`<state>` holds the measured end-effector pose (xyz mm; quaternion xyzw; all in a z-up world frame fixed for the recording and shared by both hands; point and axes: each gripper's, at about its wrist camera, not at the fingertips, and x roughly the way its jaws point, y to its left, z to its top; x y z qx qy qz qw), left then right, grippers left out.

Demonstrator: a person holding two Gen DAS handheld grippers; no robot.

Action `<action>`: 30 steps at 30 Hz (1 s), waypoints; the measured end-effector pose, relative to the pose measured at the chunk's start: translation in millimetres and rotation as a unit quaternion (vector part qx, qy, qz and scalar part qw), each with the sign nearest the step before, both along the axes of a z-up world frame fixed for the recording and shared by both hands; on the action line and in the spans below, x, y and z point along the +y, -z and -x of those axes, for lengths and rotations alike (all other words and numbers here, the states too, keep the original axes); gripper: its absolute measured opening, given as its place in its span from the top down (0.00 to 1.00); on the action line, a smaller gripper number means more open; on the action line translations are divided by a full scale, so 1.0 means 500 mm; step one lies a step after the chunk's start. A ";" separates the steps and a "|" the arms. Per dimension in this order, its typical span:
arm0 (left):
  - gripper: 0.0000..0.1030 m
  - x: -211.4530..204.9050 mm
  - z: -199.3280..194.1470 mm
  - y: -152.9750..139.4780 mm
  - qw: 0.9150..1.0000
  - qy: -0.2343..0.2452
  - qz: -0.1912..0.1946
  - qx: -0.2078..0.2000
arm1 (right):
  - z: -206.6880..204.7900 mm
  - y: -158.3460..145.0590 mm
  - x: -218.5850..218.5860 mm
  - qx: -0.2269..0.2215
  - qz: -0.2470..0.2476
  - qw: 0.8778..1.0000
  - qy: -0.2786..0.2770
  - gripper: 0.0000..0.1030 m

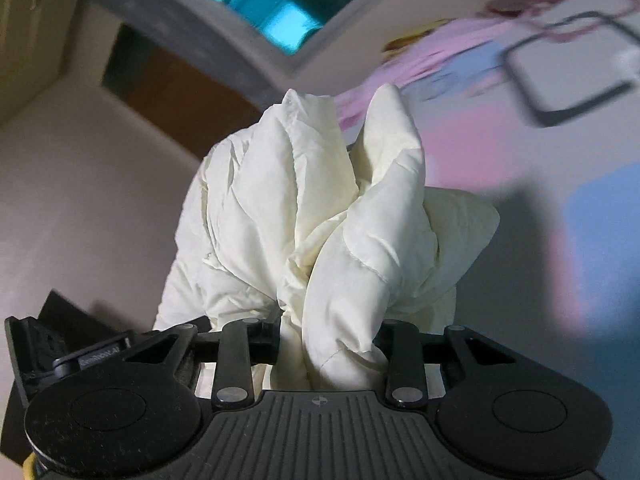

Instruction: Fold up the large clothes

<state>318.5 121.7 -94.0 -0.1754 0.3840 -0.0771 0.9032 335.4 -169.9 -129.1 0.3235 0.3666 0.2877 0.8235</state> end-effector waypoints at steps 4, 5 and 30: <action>0.43 0.155 -0.039 0.004 1.000 -0.006 -0.014 -0.007 | -0.047 0.016 0.182 0.005 0.005 1.000 -0.002 0.67; 0.43 0.192 -0.053 0.008 1.000 -0.004 -0.019 -0.008 | -0.057 0.022 0.222 0.008 0.005 1.000 0.000 0.67; 0.31 0.401 -0.136 0.112 0.992 0.019 -0.126 -0.024 | -0.140 0.106 0.457 0.047 0.135 0.987 0.068 0.43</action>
